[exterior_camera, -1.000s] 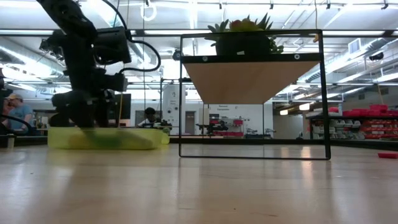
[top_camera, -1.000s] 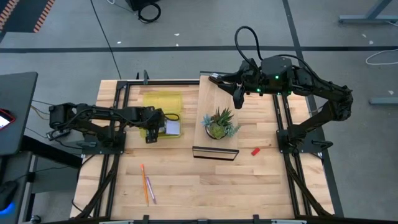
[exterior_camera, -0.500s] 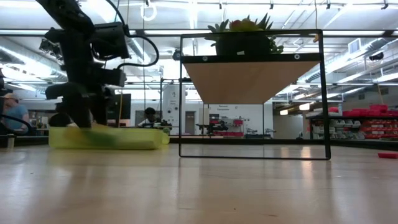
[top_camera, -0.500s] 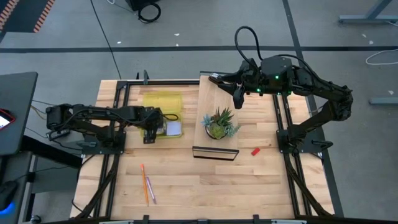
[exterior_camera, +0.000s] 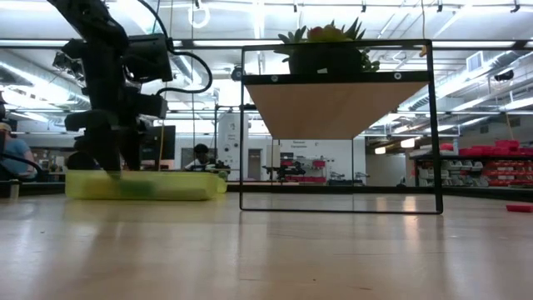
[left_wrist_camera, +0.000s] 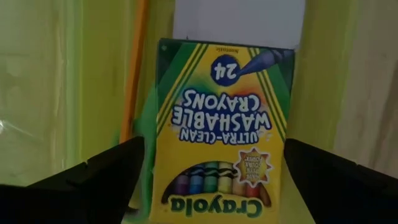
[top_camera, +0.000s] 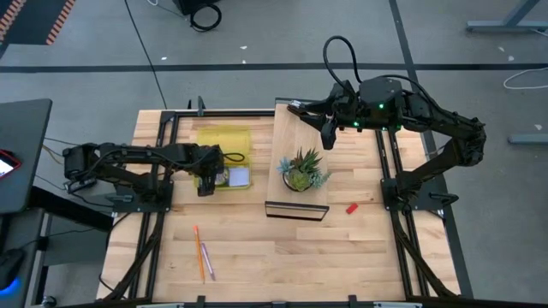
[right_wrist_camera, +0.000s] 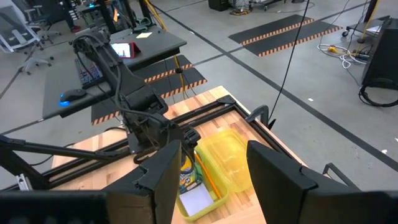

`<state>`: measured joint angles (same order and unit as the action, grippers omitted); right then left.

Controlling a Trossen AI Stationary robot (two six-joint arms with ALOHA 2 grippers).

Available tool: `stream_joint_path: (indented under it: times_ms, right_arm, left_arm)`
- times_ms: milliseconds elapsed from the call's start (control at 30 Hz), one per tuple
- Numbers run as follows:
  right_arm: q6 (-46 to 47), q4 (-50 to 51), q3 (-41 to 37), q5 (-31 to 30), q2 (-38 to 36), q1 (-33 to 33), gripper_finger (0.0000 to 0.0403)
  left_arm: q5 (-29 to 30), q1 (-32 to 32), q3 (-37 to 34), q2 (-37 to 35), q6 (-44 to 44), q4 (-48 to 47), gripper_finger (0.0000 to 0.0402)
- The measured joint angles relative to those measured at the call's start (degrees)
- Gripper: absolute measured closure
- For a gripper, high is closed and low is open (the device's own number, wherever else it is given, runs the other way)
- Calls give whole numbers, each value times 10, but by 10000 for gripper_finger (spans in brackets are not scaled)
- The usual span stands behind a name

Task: Pack school essentials
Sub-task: Adjust the yellow crayon box in the yellow supply box, then put the purple pen into the yellow supply box

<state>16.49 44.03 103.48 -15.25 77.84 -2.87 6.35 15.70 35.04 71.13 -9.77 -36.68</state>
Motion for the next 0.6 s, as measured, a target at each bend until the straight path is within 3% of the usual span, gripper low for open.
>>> stream_joint_path:
  times_ms: [400,600]
  right_arm:
    - [-7,0,0,-8,0,0,213]
    - [-15,0,0,-10,0,0,213]
  left_arm:
    - [-7,-17,100,-4,37,-112,5]
    - [-22,-80,105,-15,77,-156,5]
